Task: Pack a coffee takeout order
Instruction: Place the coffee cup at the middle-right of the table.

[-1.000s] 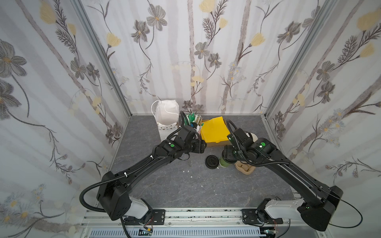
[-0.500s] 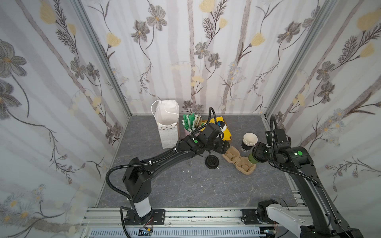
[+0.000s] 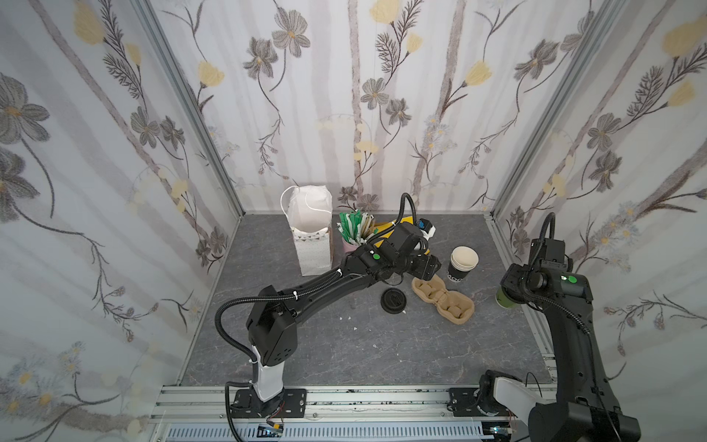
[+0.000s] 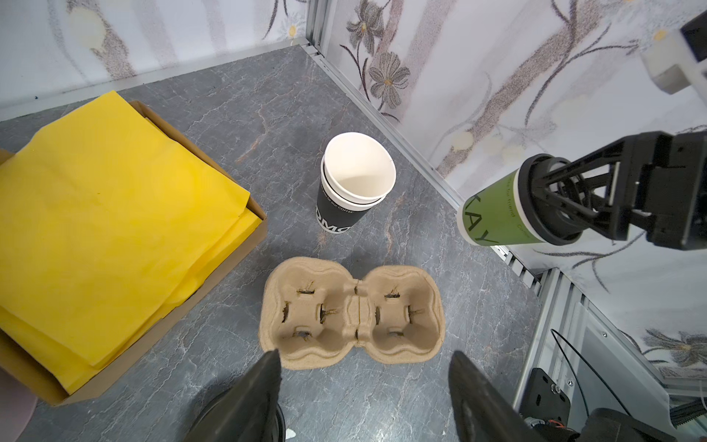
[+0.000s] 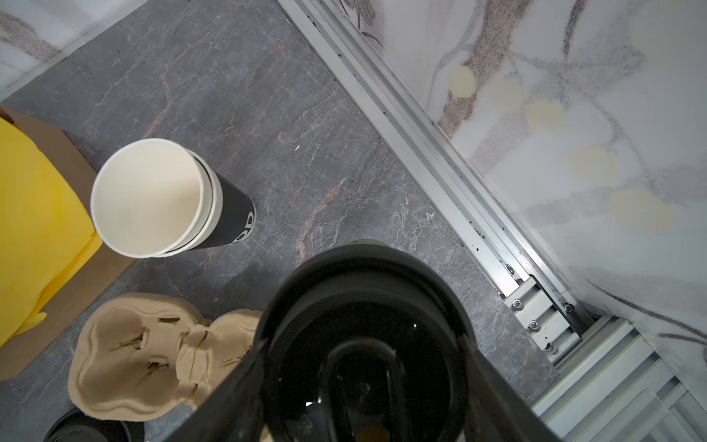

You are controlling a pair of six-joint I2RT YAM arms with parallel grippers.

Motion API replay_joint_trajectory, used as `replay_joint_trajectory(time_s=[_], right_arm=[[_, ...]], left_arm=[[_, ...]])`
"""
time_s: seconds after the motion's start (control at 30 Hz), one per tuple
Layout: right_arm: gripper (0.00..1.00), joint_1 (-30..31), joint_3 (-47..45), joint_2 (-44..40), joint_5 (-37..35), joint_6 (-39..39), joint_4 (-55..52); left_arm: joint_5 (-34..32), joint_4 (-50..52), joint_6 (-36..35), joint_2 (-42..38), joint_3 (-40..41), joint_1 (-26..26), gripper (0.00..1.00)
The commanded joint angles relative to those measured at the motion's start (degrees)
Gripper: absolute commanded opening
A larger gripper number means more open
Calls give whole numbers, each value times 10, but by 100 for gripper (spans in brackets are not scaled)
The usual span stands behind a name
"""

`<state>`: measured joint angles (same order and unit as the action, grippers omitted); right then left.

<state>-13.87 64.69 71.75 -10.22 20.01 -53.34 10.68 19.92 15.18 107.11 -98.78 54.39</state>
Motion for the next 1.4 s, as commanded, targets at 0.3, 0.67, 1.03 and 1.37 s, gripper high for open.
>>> replay_joint_trajectory(time_s=[0.3,0.67,1.03,1.37], right_arm=[[70,-42,-34,53,31,-23,103],[70,-49,-36,95,37,-32,127],[71,-48,-38,144,49,-36,160],[73,-48,-32,173,70,-36,174]], left_arm=[[19,-11,-14,32,-25,-1,72],[28,-11,-6,55,-46,-4,72],[26,-10,8,46,-23,-14,73],[25,-10,15,47,-19,-18,73]])
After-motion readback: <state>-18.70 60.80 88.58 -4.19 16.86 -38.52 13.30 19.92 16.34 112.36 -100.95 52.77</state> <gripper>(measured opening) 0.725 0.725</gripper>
